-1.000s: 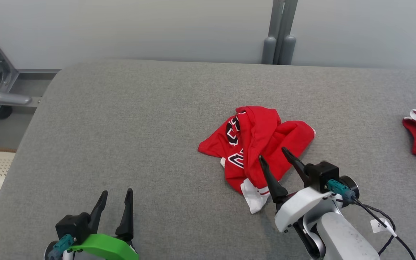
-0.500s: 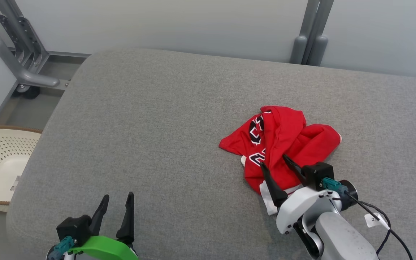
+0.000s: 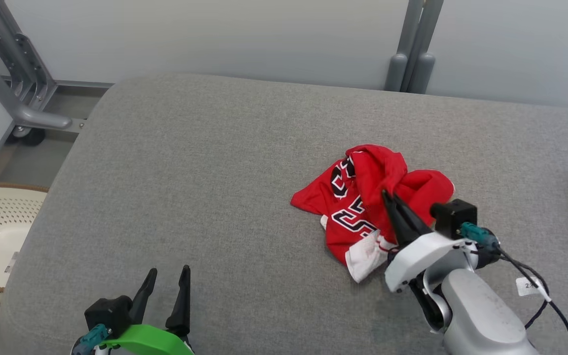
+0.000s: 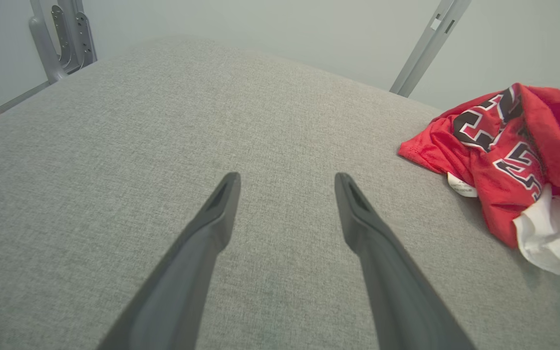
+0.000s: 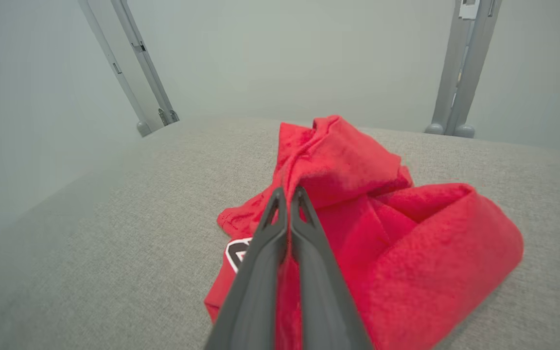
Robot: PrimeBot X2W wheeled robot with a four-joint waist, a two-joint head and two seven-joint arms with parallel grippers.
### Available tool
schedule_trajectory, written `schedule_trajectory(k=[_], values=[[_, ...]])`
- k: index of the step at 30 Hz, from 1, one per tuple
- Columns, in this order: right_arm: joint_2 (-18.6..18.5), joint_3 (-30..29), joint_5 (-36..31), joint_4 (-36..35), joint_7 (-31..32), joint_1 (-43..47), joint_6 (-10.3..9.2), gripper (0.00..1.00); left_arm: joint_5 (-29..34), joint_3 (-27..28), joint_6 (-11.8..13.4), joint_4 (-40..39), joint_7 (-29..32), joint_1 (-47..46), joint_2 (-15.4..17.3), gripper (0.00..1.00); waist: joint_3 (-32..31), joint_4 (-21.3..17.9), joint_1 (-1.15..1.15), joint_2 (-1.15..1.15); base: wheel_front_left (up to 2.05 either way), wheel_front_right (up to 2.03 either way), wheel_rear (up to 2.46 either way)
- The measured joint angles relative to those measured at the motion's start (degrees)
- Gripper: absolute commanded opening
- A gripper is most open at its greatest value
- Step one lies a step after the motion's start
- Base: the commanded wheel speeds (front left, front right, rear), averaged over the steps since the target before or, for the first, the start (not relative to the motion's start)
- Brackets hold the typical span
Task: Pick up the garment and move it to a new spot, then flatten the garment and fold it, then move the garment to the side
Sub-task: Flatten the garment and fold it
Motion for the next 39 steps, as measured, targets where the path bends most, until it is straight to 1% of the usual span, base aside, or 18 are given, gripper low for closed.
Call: schedule_trajectory(k=[3, 6, 8, 11, 15, 19, 21, 30, 39], values=[[-0.01, -3.75, 0.11, -3.12, 0.0, 0.02, 0.0, 0.0, -0.01, -0.05, 0.0, -0.09, 0.0, 0.21, 0.02, 1.0, -0.49, -0.76, 0.0, 0.0, 0.0, 0.0, 0.0], [0.01, -9.45, -1.62, -4.94, 0.0, 0.29, 0.01, 0.0, -0.01, 0.01, 0.0, -0.11, 0.0, 0.63, -0.03, 1.0, -1.0, -1.76, 0.0, 0.0, 0.0, 0.0, 0.0], [-0.05, -13.84, -3.77, -5.17, 0.0, 0.73, 0.0, 0.0, -0.03, 0.0, 0.0, -0.1, 0.0, 1.07, -0.1, 1.0, -1.3, -2.52, 0.0, 0.0, 0.0, 0.0, 0.0], [-0.65, -18.71, -6.75, -4.77, 0.0, 1.04, 0.0, 0.0, -0.19, -0.16, 0.0, -0.1, 0.0, 1.09, -0.32, 1.0, -1.49, -3.67, 0.0, 0.0, 0.0, 0.0, 0.0], [-1.15, -22.56, -9.01, -3.93, 0.0, 1.65, 0.0, 0.0, -0.34, -0.24, -0.01, -0.12, 0.0, 1.0, -0.52, 1.0, -1.12, -4.72, 0.0, 0.0, 0.0, 0.0, 0.0], [-0.97, -23.07, -10.1, -4.13, 0.0, 1.32, 0.0, 0.0, -0.69, -0.52, 0.0, -0.07, 0.0, 0.87, -0.58, 1.0, -0.34, -5.2, 0.0, 0.0, 0.0, 0.0, 0.0], [-1.48, -22.73, -11.07, -4.22, 0.0, -0.41, 0.0, 0.0, -0.94, -0.81, 0.0, 0.09, 0.0, 0.78, -0.73, 1.0, 0.03, -5.25, 0.0, 0.0, 0.0, 0.0, 0.0], [-7.17, -20.0, -16.06, 2.04, 0.0, -13.15, 0.0, 0.0, -1.55, -4.04, -0.01, 0.25, 0.0, -1.43, -1.1, 1.0, 1.92, -2.72, 0.0, 0.0, 0.0, 0.0, 0.0], [-13.81, -18.15, -22.14, 9.37, 0.53, -27.07, 0.01, 0.0, -2.04, -8.37, -0.01, -0.35, 0.0, -5.31, -2.03, 1.0, 5.5, 2.87, 0.01, 0.0, 0.0, 0.0, 0.0]])
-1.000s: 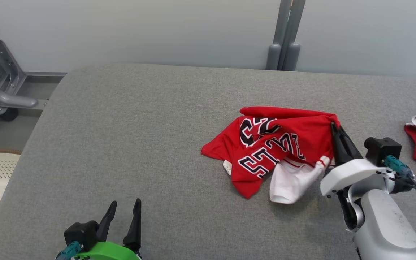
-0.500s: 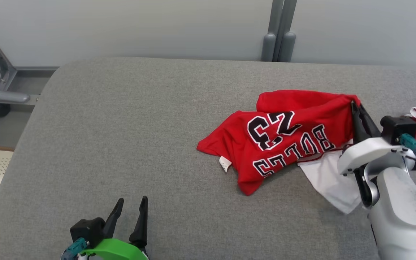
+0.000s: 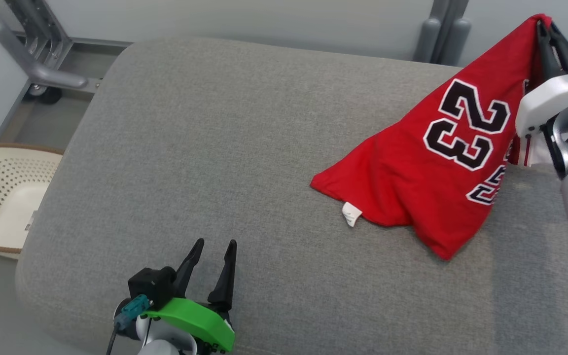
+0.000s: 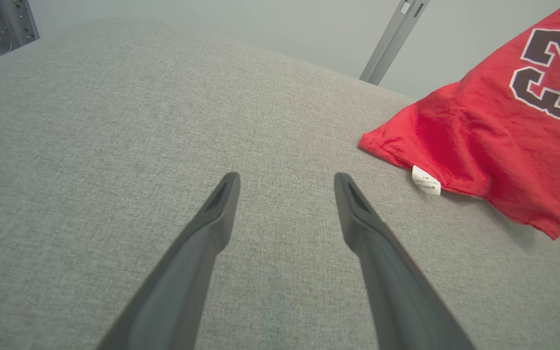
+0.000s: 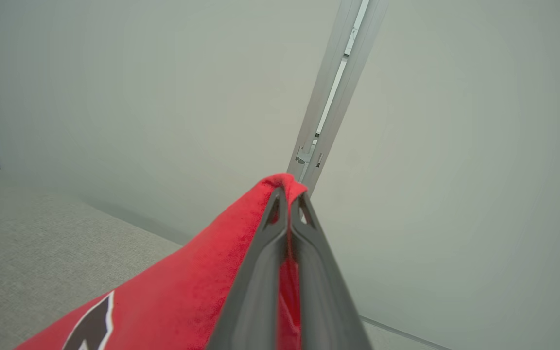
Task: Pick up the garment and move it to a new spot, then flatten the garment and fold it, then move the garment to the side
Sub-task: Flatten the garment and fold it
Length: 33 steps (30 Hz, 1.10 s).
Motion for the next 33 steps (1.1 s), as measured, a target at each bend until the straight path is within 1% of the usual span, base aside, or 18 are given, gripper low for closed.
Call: schedule_trajectory(k=[3, 7, 8, 9, 12, 15, 19, 23, 25, 26, 27, 28, 33], values=[[-1.64, -0.43, -2.46, 2.34, 1.03, -3.42, -0.01, 0.0, -0.26, -1.79, 0.0, -0.64, 0.0, -1.07, -0.4, 1.0, 1.7, 2.15, 0.0, 0.0, 0.0, 0.0, 0.0], [-2.53, -1.74, -5.97, 4.78, 2.58, -7.24, 0.0, 0.0, -0.86, -3.96, 0.0, -1.34, 0.0, -2.49, -0.89, 1.0, 4.21, 5.03, 0.0, 0.0, 0.0, 0.0, 0.0], [-2.76, -2.68, -7.05, 5.47, 3.57, -7.95, 0.0, 0.39, -0.9, -4.47, 0.0, -1.44, 0.0, -2.74, -1.05, 1.0, 4.87, 5.73, 0.0, 0.0, 0.0, 0.0, 0.0], [-2.9, -3.88, -8.17, 6.3, 5.02, -8.62, 0.0, 1.0, -1.04, -4.76, 0.0, -1.58, 0.0, -2.9, -1.18, 1.0, 5.55, 6.35, 0.0, 0.0, 0.0, 0.0, 0.0], [-2.5, -6.82, -10.38, 6.75, 4.92, -9.27, -0.01, 1.0, -1.26, -4.99, 0.0, -1.7, 0.0, -3.3, -1.42, 1.0, 7.46, 8.01, 0.0, 0.0, 0.0, 0.0, 0.0], [-0.49, -8.22, -12.01, 7.21, 3.26, -9.46, 0.0, 1.0, -1.26, -4.53, 0.0, -1.83, 0.0, -3.57, -1.56, 1.0, 9.06, 8.99, 0.0, 0.0, 0.0, 0.0, 0.0], [1.85, -9.79, -11.28, 7.62, 0.77, -8.37, -0.01, 1.0, -1.1, -3.74, 0.0, -2.0, 0.0, -3.74, -1.66, 1.0, 9.93, 8.4, 0.01, 0.0, 0.0, 0.0, 0.0], [5.58, -8.44, -7.65, 6.46, -0.26, -5.5, 0.0, 1.0, -0.25, -2.76, 0.0, -2.32, 0.0, -4.42, -1.44, 1.0, 10.1, 6.41, 0.01, 0.0, 0.0, 0.0, 0.0], [6.86, -6.7, -5.12, 3.67, -0.34, -3.05, 0.0, 1.0, -0.1, -2.42, 0.0, -2.45, 0.0, -4.87, -1.11, 1.0, 10.04, 4.96, 0.0, 0.0, 0.0, 0.0, 0.0], [6.86, -6.7, -5.12, 3.67, -0.34, -3.05, 0.0, 1.0, -0.1, -2.42, 0.0, -2.45, 0.0, -4.87, -1.11, 1.0, 10.04, 4.96, 0.0, 0.0, 0.0, 0.0, 0.0], [7.3, -4.85, -2.21, -0.13, -0.47, -0.2, 0.0, 1.0, -0.04, -2.01, 0.0, -2.48, 0.0, -5.5, -0.7, 1.0, 9.87, 3.2, 0.0, 0.0, 0.0, 0.0, 0.0], [7.3, -4.85, -2.21, -0.13, -0.47, -0.2, 0.0, 1.0, -0.04, -2.01, 0.0, -2.48, 0.0, -5.5, -0.7, 1.0, 9.87, 3.2, 0.0, 0.0, 0.0, 0.0, 0.0], [7.23, -1.98, 4.48, -7.99, -0.47, 9.08, 0.0, 1.0, 0.24, -1.97, 0.0, -2.11, 0.0, -7.11, 0.03, 1.0, 9.07, -2.24, 0.0, 0.0, 0.0, 0.0, 0.0]])
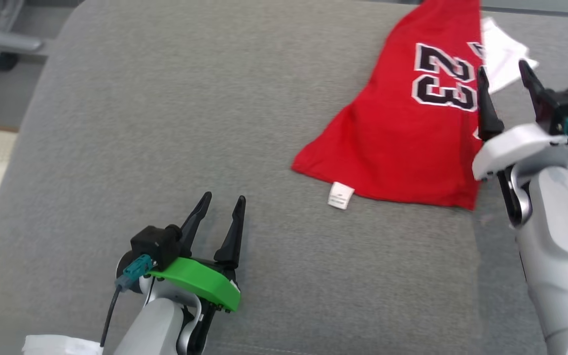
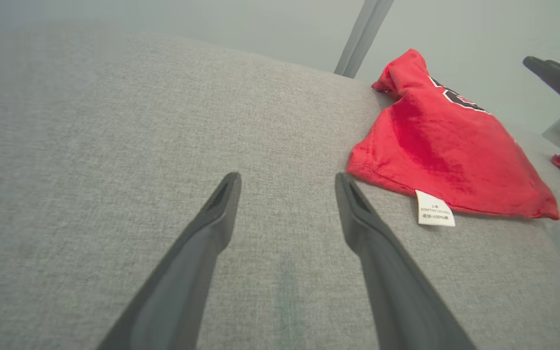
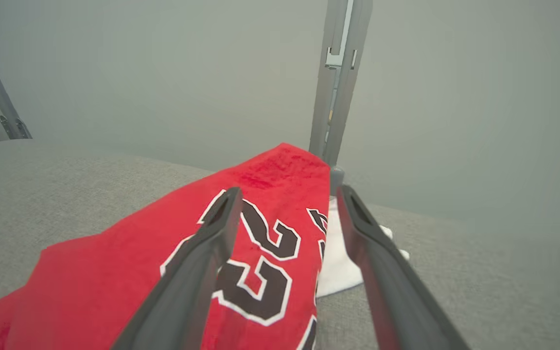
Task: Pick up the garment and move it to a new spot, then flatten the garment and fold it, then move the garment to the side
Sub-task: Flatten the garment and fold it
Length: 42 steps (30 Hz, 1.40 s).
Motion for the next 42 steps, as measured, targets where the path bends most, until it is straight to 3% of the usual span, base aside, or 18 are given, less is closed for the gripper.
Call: schedule_trajectory(k=[8, 18, 25, 31, 32, 33, 34, 42], values=[[0.23, -0.62, 5.41, -9.07, 0.0, 12.16, 0.0, 1.0, -0.46, 0.4, 0.0, 2.5, 0.01, -2.08, 1.09, 1.0, -1.0, -9.05, 0.0, 0.0, 0.0, 0.0, 0.0], [2.07, -2.48, 6.3, -12.69, 0.0, 17.61, -0.01, 1.0, -3.71, 2.75, 0.0, 6.73, 0.0, -5.2, 2.53, 1.0, -0.9, -18.83, -0.01, 0.0, 0.0, 0.0, 0.0], [3.14, -3.27, 6.76, -13.89, 0.0, 18.69, -0.01, 1.0, -4.43, 4.99, 0.0, 11.16, 0.0, -5.59, 2.42, 1.0, -0.3, -23.2, -0.01, 0.0, 0.0, 0.0, 0.0], [3.37, -3.46, 6.42, -14.27, 0.0, 18.73, -0.01, 1.0, -3.83, 6.7, 0.0, 13.04, 0.0, -6.27, 2.14, 1.0, 0.42, -24.61, -0.01, 0.0, 0.0, 0.0, 0.0], [3.43, -3.47, 6.32, -14.36, 0.0, 18.73, -0.01, 1.0, -3.71, 6.82, 0.0, 13.38, 0.0, -6.38, 2.09, 0.82, 0.49, -24.69, -0.01, 0.0, 0.0, 0.0, 0.0], [3.49, -3.46, 6.32, -14.37, 0.0, 18.73, -0.01, 1.0, -3.38, 6.77, 0.0, 13.65, -0.01, -6.45, 2.09, 0.37, 0.55, -24.74, -0.01, 0.0, 0.0, 0.0, 0.0], [3.56, -3.45, 6.32, -14.37, 0.0, 18.73, -0.01, 1.0, -3.3, 6.79, 0.0, 13.77, -0.01, -6.52, 2.03, 0.0, 0.6, -24.78, -0.01, 0.0, 0.0, 0.0, 0.0], [4.42, -3.75, 6.93, -14.45, 0.0, 18.8, -0.01, 1.0, -3.02, 6.76, 0.0, 9.58, 0.0, -5.65, 1.96, 0.0, -0.69, -24.46, -0.01, 0.0, 0.0, 0.0, 0.0]])
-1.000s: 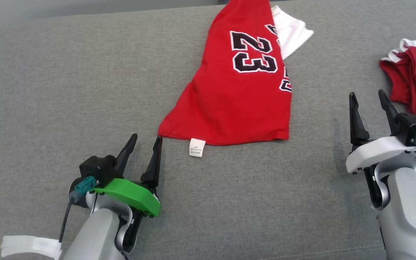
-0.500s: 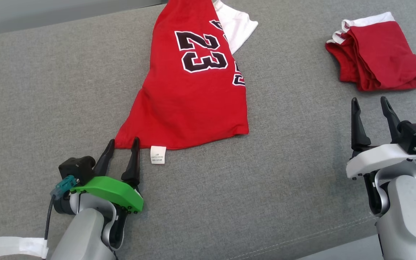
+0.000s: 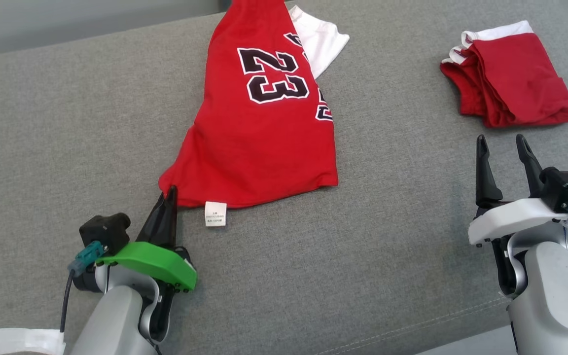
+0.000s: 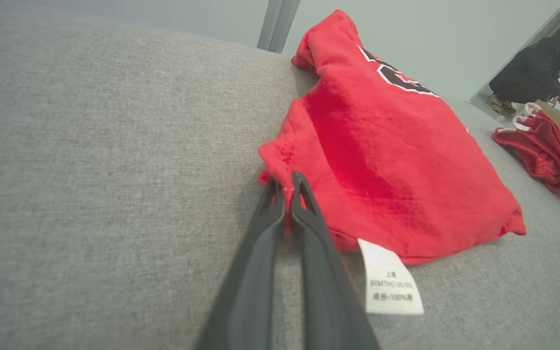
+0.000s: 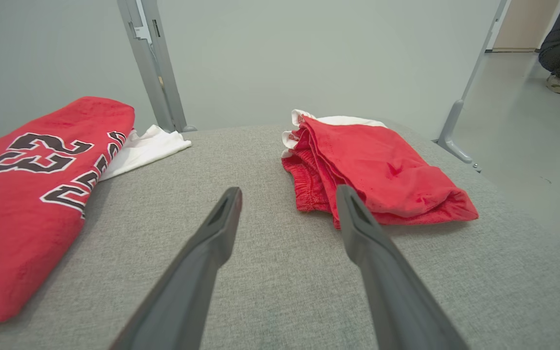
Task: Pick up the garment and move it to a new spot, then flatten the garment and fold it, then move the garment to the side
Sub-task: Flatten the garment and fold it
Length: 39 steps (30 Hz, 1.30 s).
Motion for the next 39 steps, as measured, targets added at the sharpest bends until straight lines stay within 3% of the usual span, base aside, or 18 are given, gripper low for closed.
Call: schedule_trajectory(k=[3, 8, 14, 20, 27, 28, 29, 30, 39], values=[[0.34, -0.3, 0.44, 0.63, 0.0, 1.04, 0.0, 1.0, 0.66, 2.11, 0.0, -2.03, 0.03, 1.62, 0.44, 0.0, -1.67, 0.4, 0.0, 0.0, 0.0, 0.0, 0.0], [0.52, -0.85, 0.43, 1.11, 0.0, 2.02, 0.0, 1.0, 3.18, 10.2, -0.01, -5.12, 0.01, 2.38, 1.34, 0.0, -3.05, 1.99, 0.0, 0.0, 0.0, 0.0, 0.0], [0.59, -0.37, 0.53, 2.19, 0.0, 2.44, 0.0, 1.0, 6.03, 17.36, -0.01, -4.13, 0.0, 3.82, 1.85, 0.0, -3.9, 4.54, 0.0, 0.0, 0.0, 0.0, 0.0], [0.74, 1.81, 0.53, 2.77, 0.0, 2.22, 0.0, 1.0, 8.05, 22.09, -0.01, -1.41, 0.0, 4.07, 2.34, 0.0, -3.88, 6.5, 0.0, 0.0, 0.0, 0.0, 0.0], [0.7, 4.42, 0.59, 3.49, 0.0, 1.71, 0.0, 1.0, 10.73, 23.62, -0.09, 1.03, 0.0, 4.83, 1.63, 0.0, -3.33, 7.4, 0.0, 0.0, 0.0, 0.0, 0.0], [0.63, 4.81, 0.76, 3.57, 0.0, 1.65, 0.0, 1.0, 11.13, 23.7, -0.09, 0.97, 0.0, 4.83, 1.3, 0.12, -3.33, 7.55, 0.0, 0.0, 0.0, 0.0, 0.0], [0.59, 5.32, 0.86, 3.67, 0.0, 1.61, 0.0, 1.0, 11.26, 23.81, -0.09, 0.96, 0.0, 4.83, 0.82, 0.46, -3.37, 7.74, 0.0, 0.0, 0.0, 0.0, 0.0], [0.57, 5.95, 0.9, 3.79, 0.0, 1.6, 0.0, 1.0, 11.57, 23.8, -0.09, 0.99, 0.0, 4.86, 0.47, 1.0, -3.44, 7.93, 0.0, 0.0, 0.0, 0.0, 0.0], [0.92, 12.89, 3.01, 5.56, -0.01, 1.06, 0.0, 1.0, 14.16, 21.67, -0.09, 0.05, 0.0, 5.76, -1.31, 1.0, -4.3, 10.87, 0.0, 0.0, 0.0, 0.0, 0.0]])
